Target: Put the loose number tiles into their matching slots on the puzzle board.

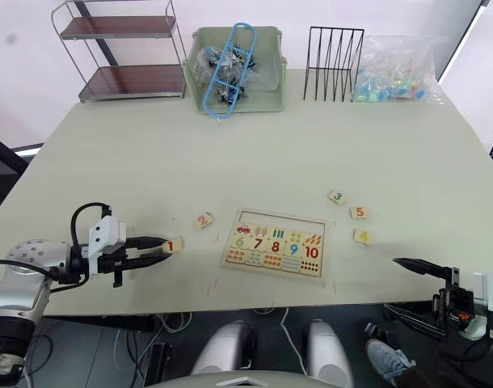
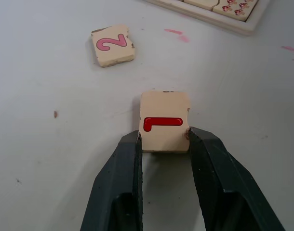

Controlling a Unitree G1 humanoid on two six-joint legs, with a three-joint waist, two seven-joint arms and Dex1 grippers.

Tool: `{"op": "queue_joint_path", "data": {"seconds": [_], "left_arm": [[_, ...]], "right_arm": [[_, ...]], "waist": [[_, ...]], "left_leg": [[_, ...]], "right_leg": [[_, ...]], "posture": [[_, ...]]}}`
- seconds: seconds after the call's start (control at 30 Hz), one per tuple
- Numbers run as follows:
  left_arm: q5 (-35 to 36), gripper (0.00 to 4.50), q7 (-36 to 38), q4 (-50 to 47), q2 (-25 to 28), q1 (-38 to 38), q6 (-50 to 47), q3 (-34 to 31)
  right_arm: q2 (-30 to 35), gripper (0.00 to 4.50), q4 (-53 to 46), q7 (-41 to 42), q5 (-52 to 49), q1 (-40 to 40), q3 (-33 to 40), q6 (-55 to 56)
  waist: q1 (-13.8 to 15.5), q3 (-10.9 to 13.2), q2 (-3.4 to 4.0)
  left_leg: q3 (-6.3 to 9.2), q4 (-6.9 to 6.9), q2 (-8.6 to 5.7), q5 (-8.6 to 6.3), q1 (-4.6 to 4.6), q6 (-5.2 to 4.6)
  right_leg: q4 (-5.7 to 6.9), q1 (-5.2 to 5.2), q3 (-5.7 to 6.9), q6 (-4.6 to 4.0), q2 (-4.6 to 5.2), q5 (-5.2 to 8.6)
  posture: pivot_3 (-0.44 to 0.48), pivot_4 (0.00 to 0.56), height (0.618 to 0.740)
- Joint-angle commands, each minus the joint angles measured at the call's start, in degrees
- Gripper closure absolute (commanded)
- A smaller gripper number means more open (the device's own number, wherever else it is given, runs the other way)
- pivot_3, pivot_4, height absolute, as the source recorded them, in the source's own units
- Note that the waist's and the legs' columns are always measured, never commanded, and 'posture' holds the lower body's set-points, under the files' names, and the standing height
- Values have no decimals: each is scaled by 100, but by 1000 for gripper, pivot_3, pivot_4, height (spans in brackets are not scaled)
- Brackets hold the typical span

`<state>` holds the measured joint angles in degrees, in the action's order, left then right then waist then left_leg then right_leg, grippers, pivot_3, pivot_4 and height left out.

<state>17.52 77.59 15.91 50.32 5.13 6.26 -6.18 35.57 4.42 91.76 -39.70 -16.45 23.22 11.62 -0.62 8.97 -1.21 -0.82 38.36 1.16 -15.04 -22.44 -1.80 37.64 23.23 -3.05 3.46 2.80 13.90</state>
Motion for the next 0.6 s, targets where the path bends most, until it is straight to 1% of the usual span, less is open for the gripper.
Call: {"op": "queue_joint_path", "data": {"seconds": [0.03, 0.23, 0.37, 0.47, 0.6], "left_arm": [[183, 3611, 207, -366, 236, 194, -242, -81], [347, 3611, 616, -774, 534, 443, -659, -12], [388, 3611, 735, -962, 567, 851, -960, 86], [282, 3611, 878, -1107, 556, 1443, -1200, 406], [14, 3611, 1009, -903, 453, 2206, -1246, 851]], "right_arm": [[-40, 0, -132, -39, -80, 4, 74, 66], [-193, 0, -248, -164, -67, -93, 115, 179], [-278, 0, -317, -268, -58, -160, 129, 240], [-360, 0, -381, -403, -70, -247, 176, 287], [-399, 0, -429, -541, -82, -314, 235, 360]], "waist": [[4, 2, -4], [-1, 6, 1], [7, 7, 1], [17, 7, -1], [-2, 8, 0]], "left_leg": [[0, 0, 0, 0, -2, 0], [2, 0, 1, 0, -2, 0], [-4, 2, -1, 0, -6, 0], [-11, 2, -4, 0, -6, 0], [-17, 4, -11, 0, -11, 0]], "right_leg": [[0, 0, 2, 1, 0, 0], [0, 0, 3, -2, -1, 1], [0, 0, 6, -1, -2, 1], [0, 0, 5, 3, -3, -1], [0, 0, 9, 7, -7, -3]], "posture": [[0, 150, 740], [0, 150, 740], [0, 150, 740], [0, 150, 740], [0, 150, 740]]}}
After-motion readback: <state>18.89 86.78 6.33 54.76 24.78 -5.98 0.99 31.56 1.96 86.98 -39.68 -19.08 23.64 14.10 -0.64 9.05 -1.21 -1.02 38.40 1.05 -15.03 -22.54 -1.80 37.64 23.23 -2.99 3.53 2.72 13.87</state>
